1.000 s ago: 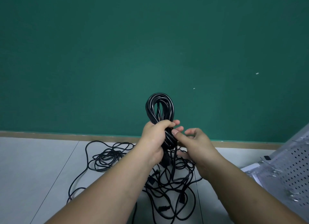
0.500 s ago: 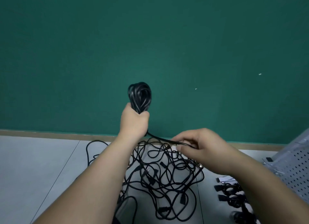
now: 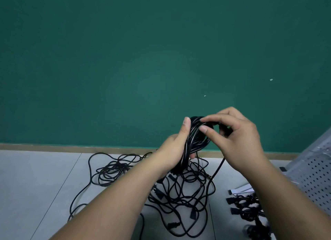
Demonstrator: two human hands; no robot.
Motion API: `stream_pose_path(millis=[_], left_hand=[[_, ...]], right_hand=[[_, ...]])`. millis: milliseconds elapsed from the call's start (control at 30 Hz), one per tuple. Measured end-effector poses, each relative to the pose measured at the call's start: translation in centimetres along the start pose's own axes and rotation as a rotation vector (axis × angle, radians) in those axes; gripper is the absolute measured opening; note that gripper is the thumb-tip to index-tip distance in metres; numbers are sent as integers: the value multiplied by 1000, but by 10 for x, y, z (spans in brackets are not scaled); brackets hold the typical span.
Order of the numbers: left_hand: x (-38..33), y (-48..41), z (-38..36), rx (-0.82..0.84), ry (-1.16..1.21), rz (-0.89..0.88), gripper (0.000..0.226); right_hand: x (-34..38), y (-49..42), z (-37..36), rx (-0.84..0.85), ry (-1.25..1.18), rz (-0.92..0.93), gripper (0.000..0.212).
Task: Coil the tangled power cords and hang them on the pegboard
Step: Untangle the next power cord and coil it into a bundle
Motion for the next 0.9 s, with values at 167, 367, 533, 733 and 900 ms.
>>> stream_pose_path(millis=[167, 367, 533, 733, 900], left_hand=[[-4, 10, -20, 286, -113, -156, 37], [11, -2, -15, 296, -279, -178, 16], [10, -2, -8, 332, -60, -89, 19], [8, -5, 0, 233, -208, -100, 13], [16, -12, 0, 197, -406, -115, 23]], right_hand=[[-3, 0, 2, -3, 56, -55, 22], [-23, 3, 2, 189, 169, -141, 22], [-46, 2, 12, 257, -123, -228, 15], [-44, 1, 15, 165, 98, -47, 3], [-34, -2, 7, 88, 189, 87, 5]])
Point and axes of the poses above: each hand's wrist, its own y-axis away from the middle knuckle, its own z-axis out of the back of the hand, x = y × z, the point moved 5 cm from there along -y, towards the middle knuckle, and after that the axes turned 12 degrees about z, right-handed, at the moved point
